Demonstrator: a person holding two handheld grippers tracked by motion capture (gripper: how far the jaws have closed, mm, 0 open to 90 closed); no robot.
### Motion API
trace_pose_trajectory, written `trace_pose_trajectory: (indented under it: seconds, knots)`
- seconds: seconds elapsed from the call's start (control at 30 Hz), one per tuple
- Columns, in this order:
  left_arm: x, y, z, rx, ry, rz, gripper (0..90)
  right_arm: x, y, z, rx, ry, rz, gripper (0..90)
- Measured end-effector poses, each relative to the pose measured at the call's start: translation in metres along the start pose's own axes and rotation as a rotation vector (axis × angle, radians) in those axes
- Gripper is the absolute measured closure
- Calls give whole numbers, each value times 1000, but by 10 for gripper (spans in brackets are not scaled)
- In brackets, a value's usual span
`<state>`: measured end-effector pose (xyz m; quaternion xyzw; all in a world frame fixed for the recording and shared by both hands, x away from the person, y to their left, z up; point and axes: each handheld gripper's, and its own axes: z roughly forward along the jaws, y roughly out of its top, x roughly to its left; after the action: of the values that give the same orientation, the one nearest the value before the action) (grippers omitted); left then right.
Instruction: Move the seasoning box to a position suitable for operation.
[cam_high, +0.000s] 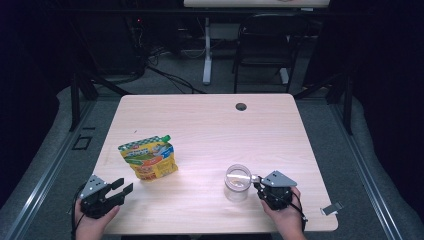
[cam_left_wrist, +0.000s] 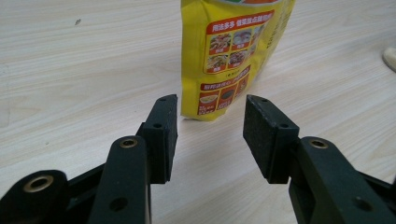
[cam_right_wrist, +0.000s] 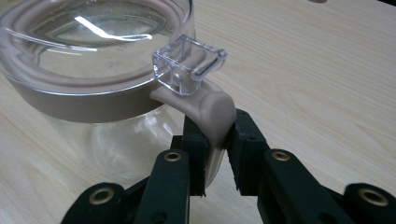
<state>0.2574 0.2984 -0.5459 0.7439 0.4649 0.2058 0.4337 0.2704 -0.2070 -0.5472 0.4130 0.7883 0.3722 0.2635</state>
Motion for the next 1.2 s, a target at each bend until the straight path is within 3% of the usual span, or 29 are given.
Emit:
trace_pose_trajectory:
  seconds: [0.47,0.77,0.9,1.03,1.2]
  knots:
    - [-13,2,1,0,-31,26,553,16,5,1,1,52,-50,780]
    - [-20,8,9,3,-64,37,553,18,3,0,-5,56,-41,779]
    - [-24,10,11,7,-79,53,553,21,2,1,-4,84,-56,779]
    - [-28,11,12,-1,-94,54,553,22,2,1,-8,82,-62,779]
    - [-32,12,14,3,-99,70,553,20,1,2,-23,102,-41,770]
